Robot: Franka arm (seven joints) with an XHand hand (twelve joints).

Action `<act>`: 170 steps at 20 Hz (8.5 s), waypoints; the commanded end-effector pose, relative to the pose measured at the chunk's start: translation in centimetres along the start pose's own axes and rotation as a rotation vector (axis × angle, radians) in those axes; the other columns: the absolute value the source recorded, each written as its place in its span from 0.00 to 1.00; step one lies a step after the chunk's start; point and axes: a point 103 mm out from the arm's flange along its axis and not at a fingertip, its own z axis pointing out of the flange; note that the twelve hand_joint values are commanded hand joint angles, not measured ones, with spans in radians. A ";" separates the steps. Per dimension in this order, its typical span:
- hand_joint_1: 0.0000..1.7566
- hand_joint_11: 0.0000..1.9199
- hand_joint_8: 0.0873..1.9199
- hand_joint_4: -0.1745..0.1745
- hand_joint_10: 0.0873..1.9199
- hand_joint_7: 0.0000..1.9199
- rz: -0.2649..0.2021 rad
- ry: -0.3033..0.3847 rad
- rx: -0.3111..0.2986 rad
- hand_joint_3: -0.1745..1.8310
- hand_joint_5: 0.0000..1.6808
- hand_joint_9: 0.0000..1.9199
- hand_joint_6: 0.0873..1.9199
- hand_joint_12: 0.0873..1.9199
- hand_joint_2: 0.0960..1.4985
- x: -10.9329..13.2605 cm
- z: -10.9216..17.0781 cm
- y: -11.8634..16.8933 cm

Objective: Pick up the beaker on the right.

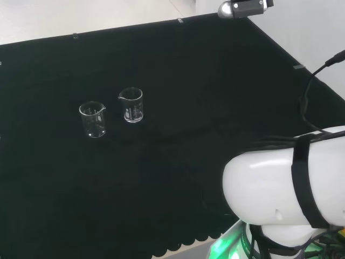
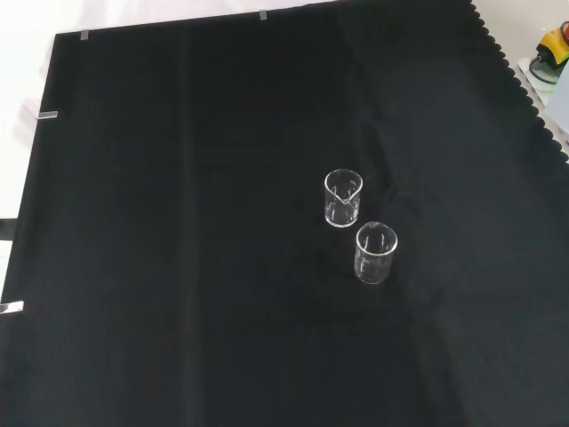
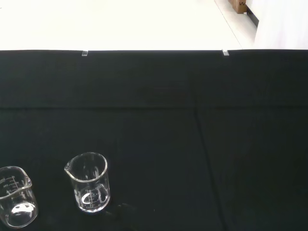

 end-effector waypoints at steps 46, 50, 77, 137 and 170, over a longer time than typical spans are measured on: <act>0.06 0.00 0.22 0.45 0.29 0.05 0.014 0.107 0.035 0.46 0.12 0.08 0.00 0.54 0.72 -1.8 8.2 8.7; 0.06 0.00 0.22 0.45 0.29 0.05 0.014 0.117 0.058 0.46 0.12 0.09 0.00 0.54 0.72 -2.4 11.0 11.8; 0.09 0.00 0.22 0.44 0.29 0.06 -0.036 0.310 0.164 0.47 0.13 0.10 0.00 0.55 0.70 -3.7 23.2 17.4; 0.36 0.00 0.27 0.41 0.29 0.14 -0.240 0.683 0.268 0.55 0.18 0.19 0.00 0.63 0.37 -0.2 37.9 20.2; 0.53 0.00 0.31 0.39 0.30 0.17 -0.406 0.910 0.287 0.62 0.25 0.23 0.00 0.68 0.16 3.0 40.3 20.5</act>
